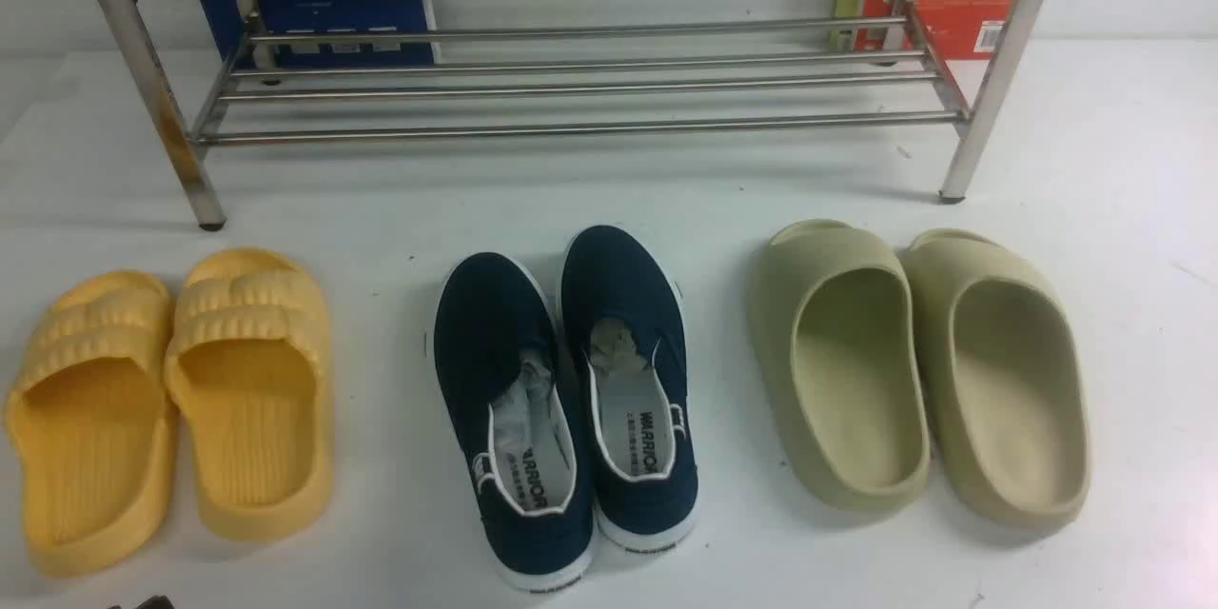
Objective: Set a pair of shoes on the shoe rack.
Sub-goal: Use the left arm to grab the shoe closest to it, then use the left arm to put a shoe into the shoe rack
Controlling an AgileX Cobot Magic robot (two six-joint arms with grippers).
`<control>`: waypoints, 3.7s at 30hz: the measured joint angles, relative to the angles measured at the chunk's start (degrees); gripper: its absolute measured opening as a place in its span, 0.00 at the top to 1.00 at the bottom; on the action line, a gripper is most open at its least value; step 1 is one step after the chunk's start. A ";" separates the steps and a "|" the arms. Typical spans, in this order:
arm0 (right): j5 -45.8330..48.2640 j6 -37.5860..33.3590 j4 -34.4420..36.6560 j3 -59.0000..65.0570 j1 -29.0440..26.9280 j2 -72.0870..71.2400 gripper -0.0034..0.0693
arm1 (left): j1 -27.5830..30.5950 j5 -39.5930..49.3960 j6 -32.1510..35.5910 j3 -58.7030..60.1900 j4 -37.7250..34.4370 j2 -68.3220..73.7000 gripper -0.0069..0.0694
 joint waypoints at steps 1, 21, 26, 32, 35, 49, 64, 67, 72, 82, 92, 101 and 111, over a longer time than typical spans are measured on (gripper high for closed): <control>0.00 0.00 0.00 0.00 0.00 0.00 0.62 | 0.00 0.00 0.00 0.00 0.00 0.00 0.60; 0.00 0.00 0.00 0.00 0.00 0.00 0.62 | 0.00 0.00 0.00 0.00 -0.03 0.00 0.60; 0.00 0.00 0.00 0.00 0.00 0.00 0.62 | 0.00 -1.23 -0.94 0.00 -2.57 0.00 0.60; 0.00 0.00 0.00 0.00 0.00 0.00 0.62 | 0.00 -8.13 -6.20 0.00 -24.19 0.00 0.60; 0.00 0.00 0.00 0.00 0.00 0.00 0.62 | 0.00 -14.44 -6.23 0.00 -33.35 0.00 0.60; 0.00 0.00 0.00 0.00 0.00 0.00 0.62 | 0.00 4.61 2.83 -14.82 -30.90 8.69 0.73; 0.00 0.00 0.00 0.00 0.00 0.00 0.62 | -11.41 29.11 -0.06 -49.78 -0.06 63.34 0.93; 0.00 0.00 0.00 0.00 0.00 0.00 0.62 | -18.88 26.50 -4.31 -52.36 0.91 67.82 0.93; 0.00 0.00 0.00 0.00 0.00 0.00 0.62 | -30.23 23.63 -15.97 -56.67 6.90 75.50 0.93; 0.00 0.00 0.00 0.00 0.00 0.00 0.62 | -31.85 21.96 -32.33 -62.04 17.61 91.25 0.56; 0.00 0.00 0.00 0.00 0.00 0.00 0.62 | -31.85 19.76 -37.08 -62.34 23.39 101.15 0.36; -0.01 0.00 0.00 0.00 0.00 0.00 0.62 | -31.85 22.75 -37.81 -62.65 24.00 98.46 0.90; -0.01 0.00 0.00 0.00 0.00 0.00 0.62 | -31.85 28.33 -36.90 -66.67 29.36 85.72 0.89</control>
